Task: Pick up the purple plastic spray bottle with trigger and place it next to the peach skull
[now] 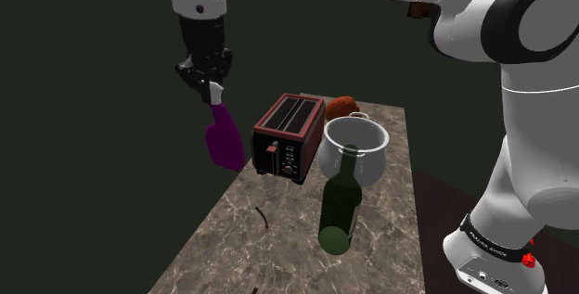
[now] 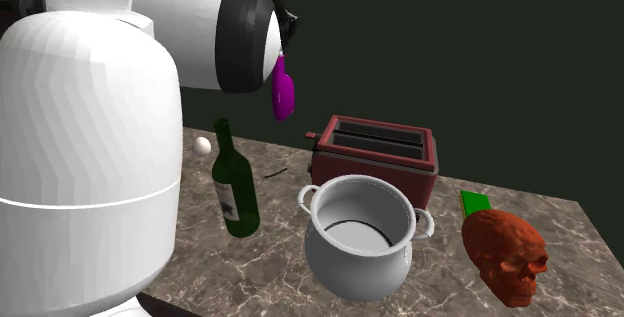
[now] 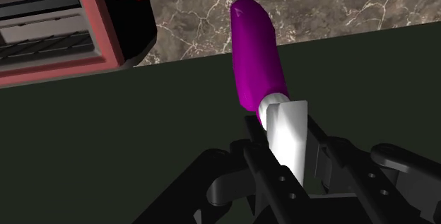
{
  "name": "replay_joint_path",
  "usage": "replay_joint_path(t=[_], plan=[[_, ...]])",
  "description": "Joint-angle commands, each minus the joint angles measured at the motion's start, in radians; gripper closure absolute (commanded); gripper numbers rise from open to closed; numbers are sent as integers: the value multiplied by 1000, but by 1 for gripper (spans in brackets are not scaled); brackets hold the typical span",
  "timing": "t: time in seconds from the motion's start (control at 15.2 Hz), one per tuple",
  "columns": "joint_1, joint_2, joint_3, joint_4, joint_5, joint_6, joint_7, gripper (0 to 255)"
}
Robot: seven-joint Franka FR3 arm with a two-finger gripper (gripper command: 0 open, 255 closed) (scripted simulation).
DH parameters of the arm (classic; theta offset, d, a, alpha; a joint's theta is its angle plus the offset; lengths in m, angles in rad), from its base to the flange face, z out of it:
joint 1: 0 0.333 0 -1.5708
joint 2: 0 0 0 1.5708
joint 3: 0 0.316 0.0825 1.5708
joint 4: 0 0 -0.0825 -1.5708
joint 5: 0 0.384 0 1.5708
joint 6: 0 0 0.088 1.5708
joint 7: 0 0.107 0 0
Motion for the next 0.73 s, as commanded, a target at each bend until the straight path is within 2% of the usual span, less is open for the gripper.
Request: replay_joint_path(t=[0.0,0.33,0.4,0.66], plan=[[10,13,-1,49,-6,-36,-4,255],[53,67,-7,208,-30,-140,-14,255],[54,69,-8,213,-31,-143,-14,255],[-78,-76,-3,18,42,-80,-86,255]])
